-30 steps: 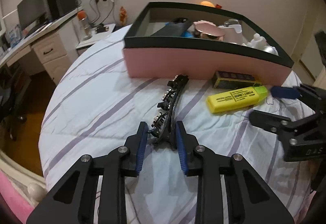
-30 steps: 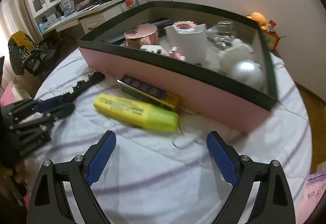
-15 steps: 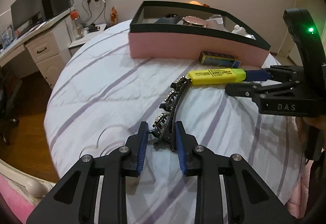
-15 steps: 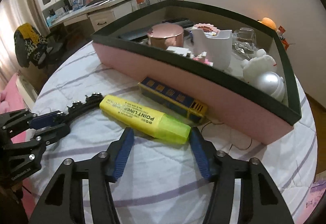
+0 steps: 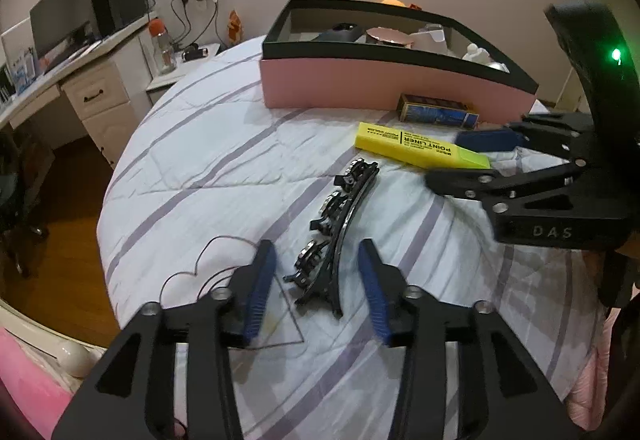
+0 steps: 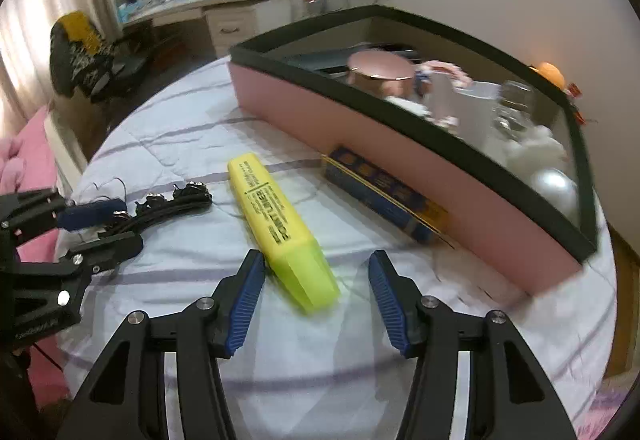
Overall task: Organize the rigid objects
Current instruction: 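Grasp the yellow highlighter with the right gripper while the left holds the hair clip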
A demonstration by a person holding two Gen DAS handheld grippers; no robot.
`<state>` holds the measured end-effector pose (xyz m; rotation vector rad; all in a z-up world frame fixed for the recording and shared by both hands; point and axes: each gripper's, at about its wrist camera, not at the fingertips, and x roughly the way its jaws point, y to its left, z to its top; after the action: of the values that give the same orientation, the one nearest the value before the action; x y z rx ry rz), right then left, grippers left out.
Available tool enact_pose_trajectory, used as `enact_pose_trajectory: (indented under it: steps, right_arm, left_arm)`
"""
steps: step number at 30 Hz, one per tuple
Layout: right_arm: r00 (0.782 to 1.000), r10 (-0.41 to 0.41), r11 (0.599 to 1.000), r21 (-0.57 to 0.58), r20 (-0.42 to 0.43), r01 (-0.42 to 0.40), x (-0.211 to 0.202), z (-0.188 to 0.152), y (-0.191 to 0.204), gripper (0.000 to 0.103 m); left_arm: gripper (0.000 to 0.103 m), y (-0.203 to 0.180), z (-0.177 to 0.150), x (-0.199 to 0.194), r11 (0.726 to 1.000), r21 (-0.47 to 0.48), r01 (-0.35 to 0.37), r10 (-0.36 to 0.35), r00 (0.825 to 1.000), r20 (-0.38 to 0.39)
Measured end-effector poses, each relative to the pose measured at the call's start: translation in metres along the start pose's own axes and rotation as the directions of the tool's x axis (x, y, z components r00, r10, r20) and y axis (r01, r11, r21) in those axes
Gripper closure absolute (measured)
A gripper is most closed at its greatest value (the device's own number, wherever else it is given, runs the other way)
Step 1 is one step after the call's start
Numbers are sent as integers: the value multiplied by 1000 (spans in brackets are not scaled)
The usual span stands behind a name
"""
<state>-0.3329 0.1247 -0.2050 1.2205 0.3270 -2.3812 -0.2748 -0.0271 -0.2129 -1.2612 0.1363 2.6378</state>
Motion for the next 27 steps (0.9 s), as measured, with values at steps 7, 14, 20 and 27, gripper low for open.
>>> enact_pose_trajectory:
  steps: [7,14,20,27]
  right_arm:
    - [999,42,998,-43,19,-42,7,10,8,76]
    - [999,-32,991,129,42,27,-23,-30,-2,76]
    - [998,-7,975,223,67,-9,-43,-62,-16,76]
    - [996,-30,980,199,78,14,-35,-51,-15,75]
  left_arm:
    - [73,-7,6,7,999,17,-30,30,999,25]
    - [80,-12,3,4,998,-30,-60,60,998,8]
    - [79,-27,2,4,997,-4,-80,80,997,10]
    - [78,-30,3,9,996,16,-87,86,995,51]
